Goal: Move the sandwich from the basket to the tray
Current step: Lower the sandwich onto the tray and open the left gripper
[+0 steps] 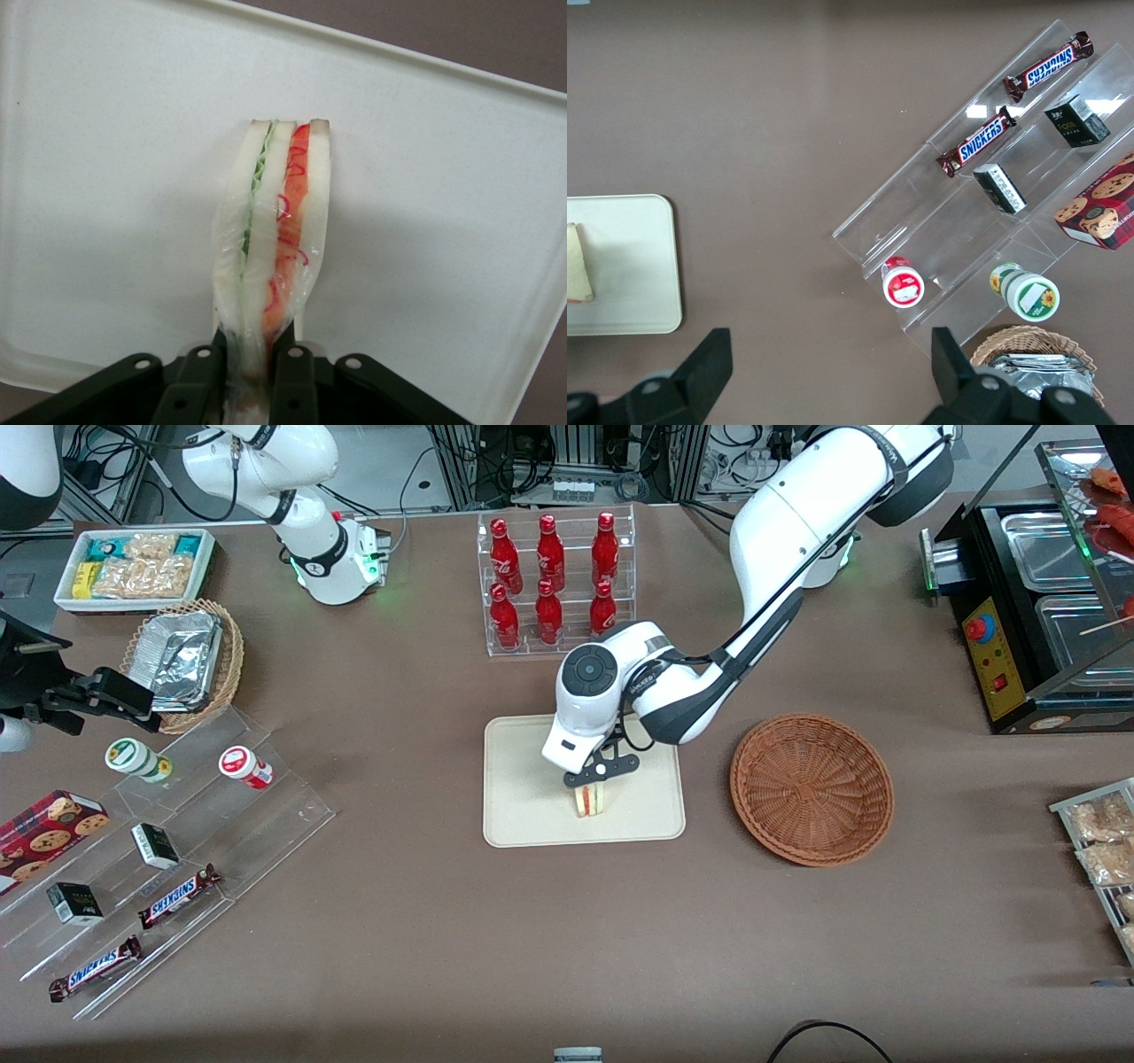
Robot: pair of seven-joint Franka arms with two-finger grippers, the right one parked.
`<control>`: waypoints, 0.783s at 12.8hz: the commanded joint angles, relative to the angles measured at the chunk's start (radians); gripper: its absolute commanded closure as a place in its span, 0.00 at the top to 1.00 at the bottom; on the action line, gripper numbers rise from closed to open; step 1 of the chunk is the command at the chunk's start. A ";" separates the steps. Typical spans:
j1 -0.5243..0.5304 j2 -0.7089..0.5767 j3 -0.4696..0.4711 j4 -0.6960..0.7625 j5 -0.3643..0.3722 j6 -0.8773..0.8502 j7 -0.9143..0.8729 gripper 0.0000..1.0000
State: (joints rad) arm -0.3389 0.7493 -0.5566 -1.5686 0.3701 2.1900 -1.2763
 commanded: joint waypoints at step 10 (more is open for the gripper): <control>0.038 -0.200 0.003 0.038 0.015 -0.297 0.135 1.00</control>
State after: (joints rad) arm -0.3089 0.5978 -0.5574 -1.5247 0.3784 1.9619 -1.1766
